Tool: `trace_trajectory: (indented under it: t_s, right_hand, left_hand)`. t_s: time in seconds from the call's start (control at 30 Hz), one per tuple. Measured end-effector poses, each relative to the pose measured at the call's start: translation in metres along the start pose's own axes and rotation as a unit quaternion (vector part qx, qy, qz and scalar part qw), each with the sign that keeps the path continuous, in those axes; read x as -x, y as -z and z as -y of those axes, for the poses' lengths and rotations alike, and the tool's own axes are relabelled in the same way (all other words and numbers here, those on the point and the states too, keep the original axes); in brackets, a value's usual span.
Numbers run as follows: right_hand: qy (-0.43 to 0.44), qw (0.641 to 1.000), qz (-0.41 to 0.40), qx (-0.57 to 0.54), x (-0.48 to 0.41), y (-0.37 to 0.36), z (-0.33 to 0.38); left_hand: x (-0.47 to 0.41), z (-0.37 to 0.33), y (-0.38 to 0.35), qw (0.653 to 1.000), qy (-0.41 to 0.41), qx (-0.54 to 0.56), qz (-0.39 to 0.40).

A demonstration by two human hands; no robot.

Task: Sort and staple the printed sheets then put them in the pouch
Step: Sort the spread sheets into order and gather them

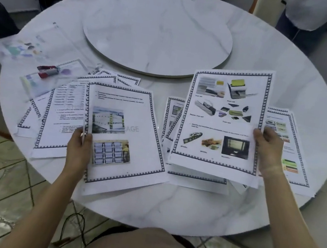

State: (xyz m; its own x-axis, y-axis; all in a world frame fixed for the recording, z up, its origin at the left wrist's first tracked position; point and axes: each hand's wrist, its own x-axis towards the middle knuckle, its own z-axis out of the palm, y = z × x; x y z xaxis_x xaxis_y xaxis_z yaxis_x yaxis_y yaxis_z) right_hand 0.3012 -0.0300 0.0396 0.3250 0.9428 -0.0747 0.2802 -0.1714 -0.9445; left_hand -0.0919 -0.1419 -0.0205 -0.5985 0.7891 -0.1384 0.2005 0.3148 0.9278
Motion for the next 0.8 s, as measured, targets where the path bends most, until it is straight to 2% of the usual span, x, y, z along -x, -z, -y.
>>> trace_trajectory:
  t_s: [0.13, 0.5, 0.8]
  right_hand:
    - [-0.017, 1.000, -0.003, -0.003, 0.012, -0.017, -0.003]
    - [-0.040, 0.977, 0.200, 0.058, 0.077, -0.136, -0.020]
    - [0.010, 0.973, 0.192, 0.131, 0.086, -0.163, -0.018]
  left_hand:
    - [-0.004, 0.002, -0.002, 0.999, 0.021, 0.002, 0.026]
    - [0.000, 0.014, -0.006, 0.992, 0.087, 0.020, 0.090]
    - [-0.003, 0.017, -0.001, 0.991, 0.080, 0.040, 0.102]
